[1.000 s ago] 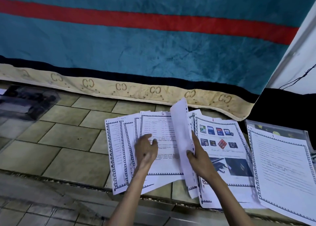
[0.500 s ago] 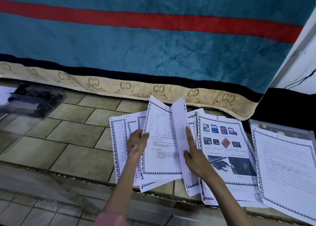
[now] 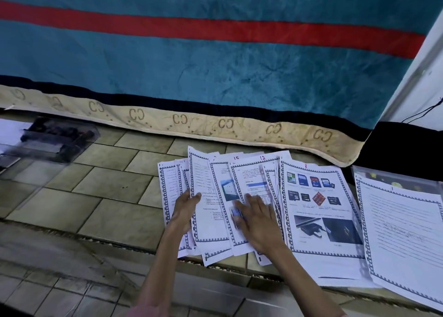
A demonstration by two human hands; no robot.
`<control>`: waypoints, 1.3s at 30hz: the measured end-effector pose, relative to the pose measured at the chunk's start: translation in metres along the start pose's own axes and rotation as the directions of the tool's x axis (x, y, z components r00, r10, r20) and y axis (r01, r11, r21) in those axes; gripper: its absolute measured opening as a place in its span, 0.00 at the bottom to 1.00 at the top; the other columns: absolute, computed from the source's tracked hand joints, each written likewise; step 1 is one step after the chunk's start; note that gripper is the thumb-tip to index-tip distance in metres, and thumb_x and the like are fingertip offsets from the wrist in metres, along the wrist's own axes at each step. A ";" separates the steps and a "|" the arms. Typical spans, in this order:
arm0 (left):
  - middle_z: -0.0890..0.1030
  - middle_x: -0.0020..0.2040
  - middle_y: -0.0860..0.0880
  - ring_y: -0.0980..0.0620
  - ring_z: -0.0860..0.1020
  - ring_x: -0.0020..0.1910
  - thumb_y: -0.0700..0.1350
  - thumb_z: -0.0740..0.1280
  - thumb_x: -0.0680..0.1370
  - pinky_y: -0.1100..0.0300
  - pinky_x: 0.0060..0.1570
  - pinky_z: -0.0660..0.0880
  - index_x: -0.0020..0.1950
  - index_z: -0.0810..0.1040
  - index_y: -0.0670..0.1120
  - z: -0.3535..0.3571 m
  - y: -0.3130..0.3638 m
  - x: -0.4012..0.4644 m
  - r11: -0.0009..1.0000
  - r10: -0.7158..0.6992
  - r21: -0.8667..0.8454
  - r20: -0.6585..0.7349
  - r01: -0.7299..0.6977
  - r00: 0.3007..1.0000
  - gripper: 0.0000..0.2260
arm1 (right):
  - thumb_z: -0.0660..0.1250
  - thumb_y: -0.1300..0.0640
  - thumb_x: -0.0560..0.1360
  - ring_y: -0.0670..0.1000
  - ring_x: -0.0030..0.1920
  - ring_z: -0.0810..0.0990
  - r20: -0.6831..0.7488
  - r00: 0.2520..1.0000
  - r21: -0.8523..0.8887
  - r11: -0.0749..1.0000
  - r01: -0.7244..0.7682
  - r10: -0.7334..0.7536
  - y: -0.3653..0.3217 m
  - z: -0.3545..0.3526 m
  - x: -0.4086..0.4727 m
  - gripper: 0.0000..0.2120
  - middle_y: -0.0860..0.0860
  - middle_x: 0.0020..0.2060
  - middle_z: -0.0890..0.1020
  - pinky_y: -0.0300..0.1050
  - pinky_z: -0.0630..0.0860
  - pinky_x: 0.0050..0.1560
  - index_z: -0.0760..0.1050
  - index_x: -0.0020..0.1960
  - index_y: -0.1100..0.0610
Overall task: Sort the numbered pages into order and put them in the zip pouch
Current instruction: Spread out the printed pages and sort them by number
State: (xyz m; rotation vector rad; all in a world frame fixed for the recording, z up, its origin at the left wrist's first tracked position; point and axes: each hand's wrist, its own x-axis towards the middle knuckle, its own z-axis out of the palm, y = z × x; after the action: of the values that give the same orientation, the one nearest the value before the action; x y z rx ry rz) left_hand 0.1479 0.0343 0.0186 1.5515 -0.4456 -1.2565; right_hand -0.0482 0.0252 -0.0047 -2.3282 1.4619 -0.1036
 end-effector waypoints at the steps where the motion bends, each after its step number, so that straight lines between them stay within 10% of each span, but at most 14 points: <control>1: 0.74 0.64 0.44 0.45 0.73 0.63 0.38 0.59 0.80 0.56 0.59 0.69 0.69 0.68 0.40 0.001 -0.001 -0.002 1.000 0.016 -0.004 0.009 -0.016 1.000 0.16 | 0.25 0.27 0.63 0.49 0.75 0.35 0.016 1.000 -0.027 1.000 0.007 -0.007 -0.001 0.006 0.001 0.44 0.47 0.77 0.44 0.53 0.35 0.73 0.44 0.75 0.41; 9: 0.77 0.63 0.43 0.43 0.76 0.60 0.39 0.59 0.80 0.48 0.64 0.70 0.67 0.71 0.42 -0.027 0.029 0.000 0.979 0.187 0.110 -0.181 -0.169 0.966 0.15 | 0.27 0.30 0.64 0.50 0.75 0.35 -0.013 0.999 -0.103 0.994 -0.034 0.032 0.000 0.015 0.006 0.40 0.46 0.76 0.42 0.54 0.31 0.71 0.41 0.75 0.40; 19: 0.80 0.48 0.48 0.44 0.79 0.48 0.42 0.60 0.80 0.53 0.47 0.76 0.54 0.76 0.48 -0.054 0.103 -0.055 0.875 0.476 0.190 -0.171 -0.445 0.863 0.07 | 0.33 0.30 0.70 0.50 0.75 0.35 0.051 0.997 -0.079 0.996 -0.050 0.054 -0.002 0.012 0.005 0.36 0.46 0.76 0.41 0.57 0.32 0.73 0.44 0.75 0.42; 22: 0.83 0.40 0.57 0.56 0.82 0.38 0.42 0.60 0.80 0.62 0.35 0.78 0.49 0.78 0.52 -0.050 0.123 -0.075 0.838 0.546 0.082 -0.085 -0.540 0.834 0.08 | 0.44 0.38 0.79 0.53 0.77 0.47 0.103 0.993 0.040 0.997 -0.065 0.061 -0.002 0.000 0.007 0.27 0.50 0.76 0.56 0.57 0.41 0.74 0.58 0.74 0.48; 27: 0.85 0.38 0.57 0.59 0.83 0.36 0.42 0.61 0.79 0.63 0.34 0.80 0.47 0.79 0.53 -0.012 0.109 -0.076 0.869 0.486 0.049 0.102 -0.492 0.868 0.09 | 0.62 0.62 0.75 0.49 0.48 0.78 -0.171 0.970 0.728 0.686 0.005 0.175 -0.005 -0.062 -0.031 0.11 0.60 0.46 0.81 0.41 0.71 0.51 0.76 0.53 0.67; 29: 0.85 0.42 0.53 0.54 0.84 0.39 0.42 0.62 0.79 0.57 0.42 0.79 0.47 0.80 0.53 0.010 0.093 -0.070 0.891 0.435 0.065 0.157 -0.448 0.887 0.08 | 0.61 0.63 0.76 0.45 0.38 0.79 -0.094 0.922 0.882 0.460 -0.098 0.375 0.010 -0.083 -0.042 0.07 0.54 0.31 0.82 0.35 0.74 0.39 0.74 0.41 0.57; 32: 0.81 0.51 0.49 0.47 0.79 0.51 0.42 0.62 0.79 0.49 0.56 0.74 0.57 0.78 0.50 0.050 0.068 -0.065 0.923 0.337 0.108 0.239 -0.370 0.911 0.09 | 0.58 0.49 0.74 0.51 0.36 0.72 -0.309 0.781 0.703 0.684 -0.196 0.542 0.061 -0.087 -0.036 0.13 0.44 0.28 0.71 0.41 0.65 0.36 0.66 0.32 0.51; 35: 0.77 0.56 0.47 0.46 0.76 0.55 0.41 0.60 0.80 0.49 0.60 0.72 0.65 0.72 0.47 0.085 0.044 -0.061 0.941 0.252 0.125 0.360 -0.314 0.898 0.14 | 0.59 0.44 0.76 0.60 0.58 0.72 -0.336 0.695 0.457 0.755 -0.469 0.635 0.115 -0.083 -0.039 0.19 0.58 0.54 0.78 0.51 0.71 0.51 0.76 0.56 0.57; 39: 0.79 0.55 0.49 0.47 0.78 0.51 0.41 0.60 0.80 0.54 0.54 0.74 0.63 0.73 0.49 0.124 0.010 -0.051 0.952 0.168 0.164 0.432 -0.260 0.886 0.12 | 0.66 0.52 0.73 0.61 0.72 0.56 -0.261 0.555 0.389 0.612 -0.688 0.790 0.162 -0.086 -0.071 0.30 0.59 0.72 0.60 0.58 0.61 0.68 0.59 0.72 0.55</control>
State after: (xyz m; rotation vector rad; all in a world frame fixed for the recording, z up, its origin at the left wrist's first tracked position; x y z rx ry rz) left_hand 0.0230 0.0112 0.0638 1.3593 -1.0346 -1.3955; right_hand -0.2414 0.0013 0.0259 -1.3385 2.3835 -0.5285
